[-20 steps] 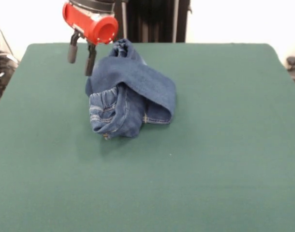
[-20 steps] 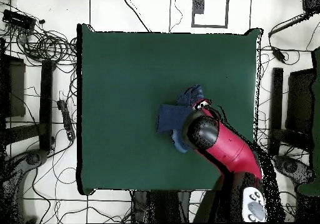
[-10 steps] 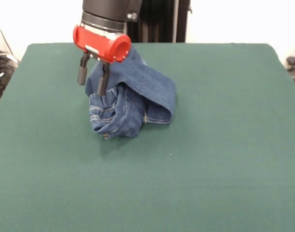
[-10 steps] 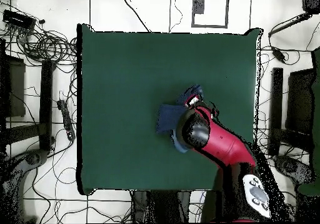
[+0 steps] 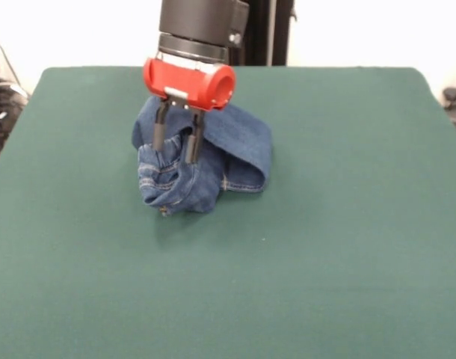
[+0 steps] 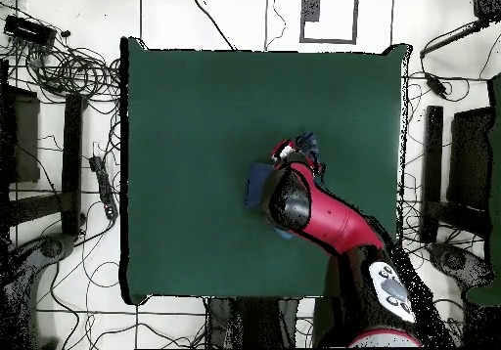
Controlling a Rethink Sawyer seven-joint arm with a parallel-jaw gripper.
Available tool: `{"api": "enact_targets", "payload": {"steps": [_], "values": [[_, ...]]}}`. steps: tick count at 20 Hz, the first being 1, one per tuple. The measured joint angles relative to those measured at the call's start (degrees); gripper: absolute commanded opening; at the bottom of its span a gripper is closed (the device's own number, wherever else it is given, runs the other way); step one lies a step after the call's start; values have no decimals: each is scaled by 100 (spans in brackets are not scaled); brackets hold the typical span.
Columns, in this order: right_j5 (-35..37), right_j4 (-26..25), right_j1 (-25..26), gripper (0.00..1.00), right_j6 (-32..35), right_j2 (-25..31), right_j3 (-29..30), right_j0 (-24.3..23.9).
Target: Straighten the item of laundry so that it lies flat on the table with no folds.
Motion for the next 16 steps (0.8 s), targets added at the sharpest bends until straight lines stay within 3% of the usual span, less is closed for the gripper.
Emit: {"api": "enact_targets", "payload": {"steps": [16], "values": [[-68,21,32,100,1,29,103,140]]}}
